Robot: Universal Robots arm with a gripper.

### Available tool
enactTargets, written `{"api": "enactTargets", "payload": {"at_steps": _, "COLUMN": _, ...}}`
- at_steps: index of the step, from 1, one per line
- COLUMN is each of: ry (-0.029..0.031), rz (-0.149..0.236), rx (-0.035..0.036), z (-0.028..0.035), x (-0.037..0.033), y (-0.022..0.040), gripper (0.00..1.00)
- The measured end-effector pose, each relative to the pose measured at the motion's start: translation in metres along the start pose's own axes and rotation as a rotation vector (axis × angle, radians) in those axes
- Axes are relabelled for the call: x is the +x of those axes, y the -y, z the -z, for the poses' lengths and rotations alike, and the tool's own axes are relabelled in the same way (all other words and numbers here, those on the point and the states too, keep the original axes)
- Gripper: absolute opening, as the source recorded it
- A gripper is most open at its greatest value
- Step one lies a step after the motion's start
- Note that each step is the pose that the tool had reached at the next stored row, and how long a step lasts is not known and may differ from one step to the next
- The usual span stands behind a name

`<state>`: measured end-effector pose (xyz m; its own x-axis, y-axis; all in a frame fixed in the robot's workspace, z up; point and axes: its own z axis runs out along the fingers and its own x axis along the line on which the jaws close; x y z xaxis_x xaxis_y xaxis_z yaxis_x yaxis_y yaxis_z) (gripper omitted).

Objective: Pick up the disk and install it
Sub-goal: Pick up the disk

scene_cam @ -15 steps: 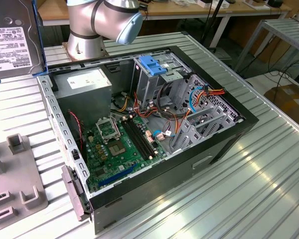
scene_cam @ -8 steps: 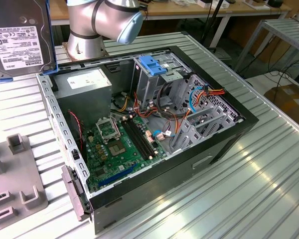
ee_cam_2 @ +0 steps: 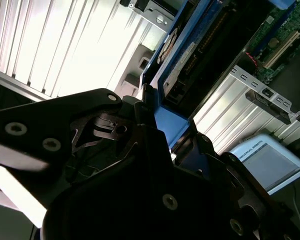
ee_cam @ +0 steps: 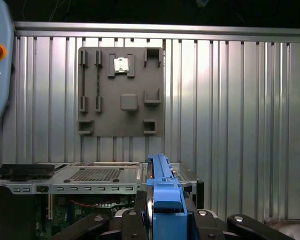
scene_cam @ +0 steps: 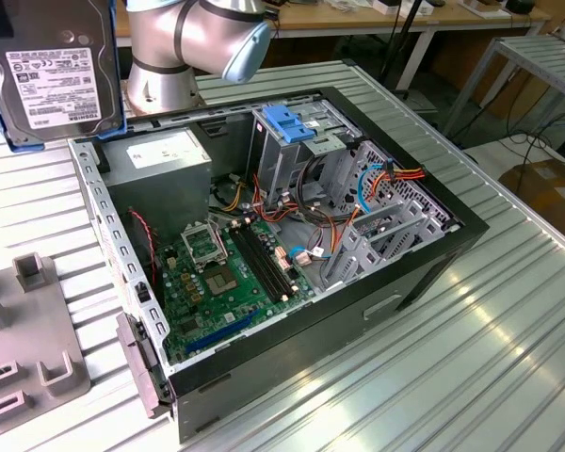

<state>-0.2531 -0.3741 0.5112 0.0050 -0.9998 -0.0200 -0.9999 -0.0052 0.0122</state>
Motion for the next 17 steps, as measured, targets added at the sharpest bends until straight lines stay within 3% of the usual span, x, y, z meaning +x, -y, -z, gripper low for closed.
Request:
{"api": "enactTargets", "payload": {"at_steps": 11, "ry": 0.0000, "rz": 0.000, "rx": 0.0000, "z": 0.0003, "x": 0.0001, "y": 0.0252, "gripper": 0.37}}
{"api": "enactTargets", "payload": {"at_steps": 17, "ry": 0.0001, "rz": 0.000, "rx": 0.0000, "z": 0.0005, "x": 0.0002, "y": 0.0441, "gripper": 0.37}}
